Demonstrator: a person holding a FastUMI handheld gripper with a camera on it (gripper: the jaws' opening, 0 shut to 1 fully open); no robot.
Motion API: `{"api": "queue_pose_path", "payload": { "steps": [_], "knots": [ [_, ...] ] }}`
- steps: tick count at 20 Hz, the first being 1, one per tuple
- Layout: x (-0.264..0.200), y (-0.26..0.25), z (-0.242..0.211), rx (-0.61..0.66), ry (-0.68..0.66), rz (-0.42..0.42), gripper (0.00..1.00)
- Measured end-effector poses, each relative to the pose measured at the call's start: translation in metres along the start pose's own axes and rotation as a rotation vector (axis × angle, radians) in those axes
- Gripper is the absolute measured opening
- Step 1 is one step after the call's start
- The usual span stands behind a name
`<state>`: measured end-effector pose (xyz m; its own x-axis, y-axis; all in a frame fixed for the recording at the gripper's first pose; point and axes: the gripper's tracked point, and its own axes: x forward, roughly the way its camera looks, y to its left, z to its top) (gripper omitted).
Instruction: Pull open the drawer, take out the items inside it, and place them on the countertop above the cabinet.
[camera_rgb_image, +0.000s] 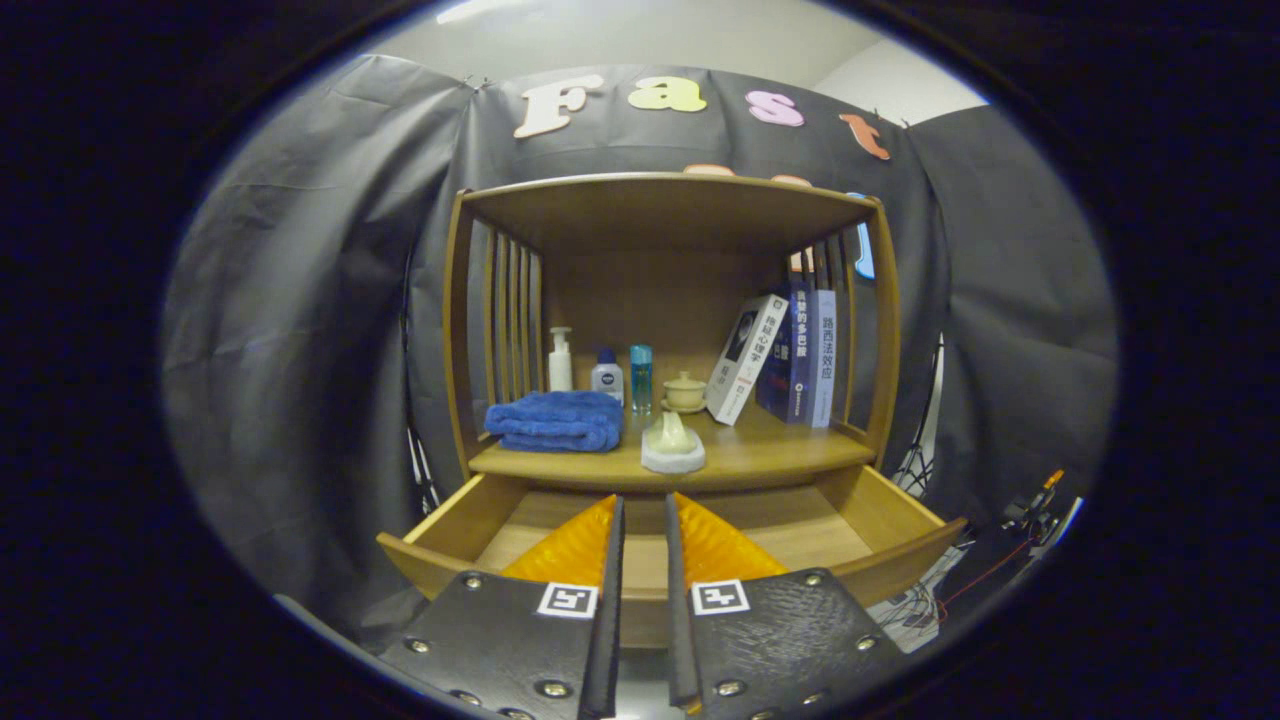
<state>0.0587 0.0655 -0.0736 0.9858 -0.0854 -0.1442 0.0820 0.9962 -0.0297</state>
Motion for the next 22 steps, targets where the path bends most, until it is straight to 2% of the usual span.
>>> {"api": "queue_pose_path", "payload": {
  "steps": [7,15,21,22],
  "knots": [
    [-0.016,-0.001,-0.038,0.035,-0.001,0.032,0.2],
    [-0.006,-0.01,-0.09,0.003,0.08,0.036,0.2],
    [0.002,-0.011,-0.093,0.004,0.042,0.012,0.21],
    [0.003,-0.012,-0.094,0.006,0.043,0.003,0.26]
  ]
}}
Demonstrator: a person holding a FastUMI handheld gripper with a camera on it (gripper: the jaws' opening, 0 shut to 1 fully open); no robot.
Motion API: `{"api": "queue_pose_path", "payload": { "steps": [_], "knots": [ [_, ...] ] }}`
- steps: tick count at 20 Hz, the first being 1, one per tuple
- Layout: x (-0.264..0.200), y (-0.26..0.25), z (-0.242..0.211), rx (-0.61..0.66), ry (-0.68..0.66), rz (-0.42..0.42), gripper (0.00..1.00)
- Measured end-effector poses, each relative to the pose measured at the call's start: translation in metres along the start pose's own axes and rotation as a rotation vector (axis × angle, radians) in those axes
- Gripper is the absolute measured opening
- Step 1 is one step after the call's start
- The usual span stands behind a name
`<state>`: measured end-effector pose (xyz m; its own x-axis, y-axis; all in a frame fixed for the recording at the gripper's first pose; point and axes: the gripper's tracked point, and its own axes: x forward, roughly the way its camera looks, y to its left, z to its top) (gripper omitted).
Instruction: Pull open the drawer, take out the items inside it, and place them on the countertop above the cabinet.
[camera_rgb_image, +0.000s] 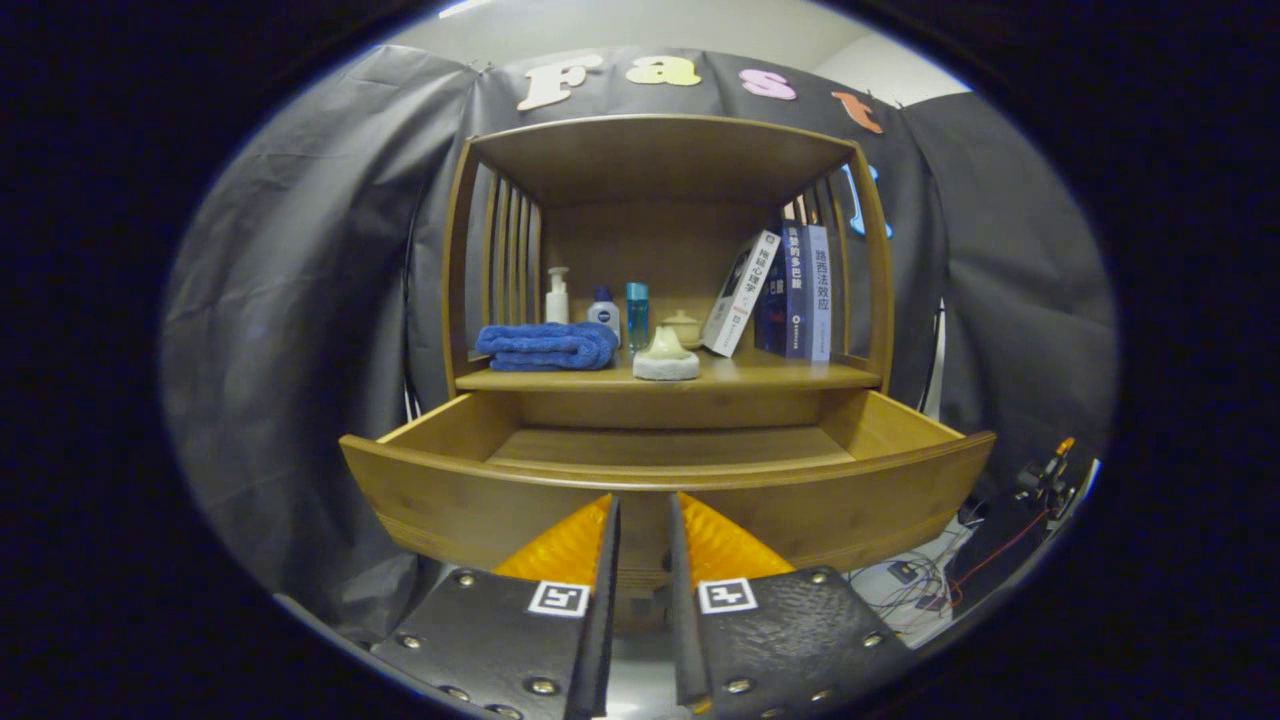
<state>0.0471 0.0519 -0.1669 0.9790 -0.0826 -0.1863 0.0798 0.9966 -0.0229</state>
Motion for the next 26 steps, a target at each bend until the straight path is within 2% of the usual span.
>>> {"api": "queue_pose_path", "payload": {
  "steps": [3,6,13,17,26],
  "knots": [
    [0.002,-0.005,-0.004,-0.017,0.006,-0.027,0.32],
    [0.003,-0.008,-0.006,-0.024,0.003,-0.045,0.33],
    [0.015,-0.002,-0.024,-0.046,0.045,-0.042,0.87],
    [0.017,-0.004,-0.027,-0.059,0.049,-0.073,0.9],
    [0.02,-0.004,-0.026,-0.019,0.031,-0.065,0.91]
  ]
}}
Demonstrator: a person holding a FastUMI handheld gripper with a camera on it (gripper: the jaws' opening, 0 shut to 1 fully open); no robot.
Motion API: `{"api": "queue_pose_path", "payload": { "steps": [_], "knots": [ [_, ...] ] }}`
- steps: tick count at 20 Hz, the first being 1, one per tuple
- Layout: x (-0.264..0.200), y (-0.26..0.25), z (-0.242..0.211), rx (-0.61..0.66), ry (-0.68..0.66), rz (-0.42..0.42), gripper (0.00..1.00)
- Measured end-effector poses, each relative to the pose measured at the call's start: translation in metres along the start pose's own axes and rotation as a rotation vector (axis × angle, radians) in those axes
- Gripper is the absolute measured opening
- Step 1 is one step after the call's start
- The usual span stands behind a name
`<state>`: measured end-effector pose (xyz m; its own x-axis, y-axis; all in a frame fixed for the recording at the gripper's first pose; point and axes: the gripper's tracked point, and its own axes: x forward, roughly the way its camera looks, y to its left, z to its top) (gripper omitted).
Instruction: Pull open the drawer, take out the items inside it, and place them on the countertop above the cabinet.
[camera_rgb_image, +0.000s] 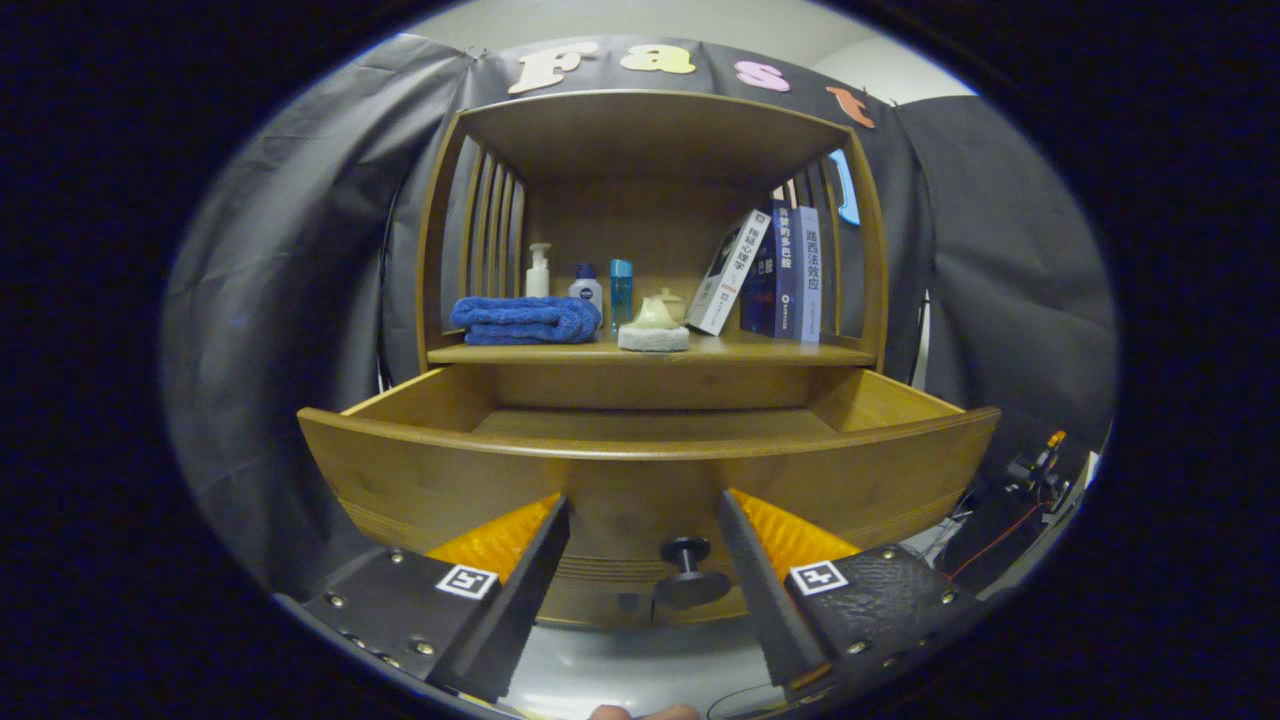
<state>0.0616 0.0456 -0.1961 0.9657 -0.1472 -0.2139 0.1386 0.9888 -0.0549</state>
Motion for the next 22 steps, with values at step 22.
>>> {"api": "queue_pose_path", "payload": {
  "steps": [22],
  "knots": [
    [0.035,0.005,0.02,0.094,-0.03,0.028,0.92]
  ]
}}
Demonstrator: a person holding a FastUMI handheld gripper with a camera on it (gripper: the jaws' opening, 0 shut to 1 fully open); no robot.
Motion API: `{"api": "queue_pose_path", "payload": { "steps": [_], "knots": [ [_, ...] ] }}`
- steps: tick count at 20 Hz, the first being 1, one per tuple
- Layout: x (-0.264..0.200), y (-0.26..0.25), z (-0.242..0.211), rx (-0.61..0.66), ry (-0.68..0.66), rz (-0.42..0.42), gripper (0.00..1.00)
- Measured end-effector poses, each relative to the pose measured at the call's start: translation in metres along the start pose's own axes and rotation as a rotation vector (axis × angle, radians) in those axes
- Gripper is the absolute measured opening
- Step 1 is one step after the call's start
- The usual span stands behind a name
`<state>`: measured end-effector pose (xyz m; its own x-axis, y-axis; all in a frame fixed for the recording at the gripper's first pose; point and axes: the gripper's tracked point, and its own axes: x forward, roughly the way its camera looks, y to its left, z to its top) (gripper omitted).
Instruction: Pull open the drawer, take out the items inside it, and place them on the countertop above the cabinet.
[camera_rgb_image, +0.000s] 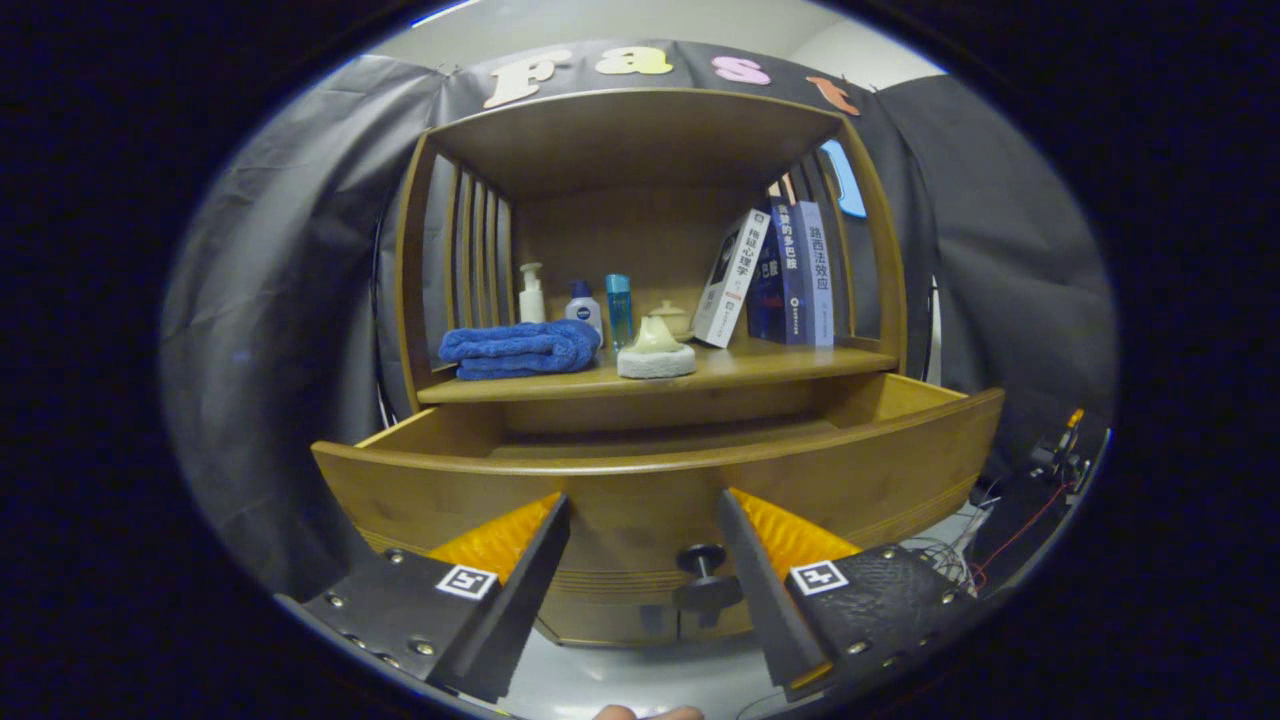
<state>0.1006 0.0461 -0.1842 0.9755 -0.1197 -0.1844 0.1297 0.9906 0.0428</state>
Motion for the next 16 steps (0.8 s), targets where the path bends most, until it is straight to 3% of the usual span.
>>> {"api": "queue_pose_path", "payload": {
  "steps": [16],
  "knots": [
    [0.048,-0.001,-0.011,0.027,0.047,-0.015,0.96]
  ]
}}
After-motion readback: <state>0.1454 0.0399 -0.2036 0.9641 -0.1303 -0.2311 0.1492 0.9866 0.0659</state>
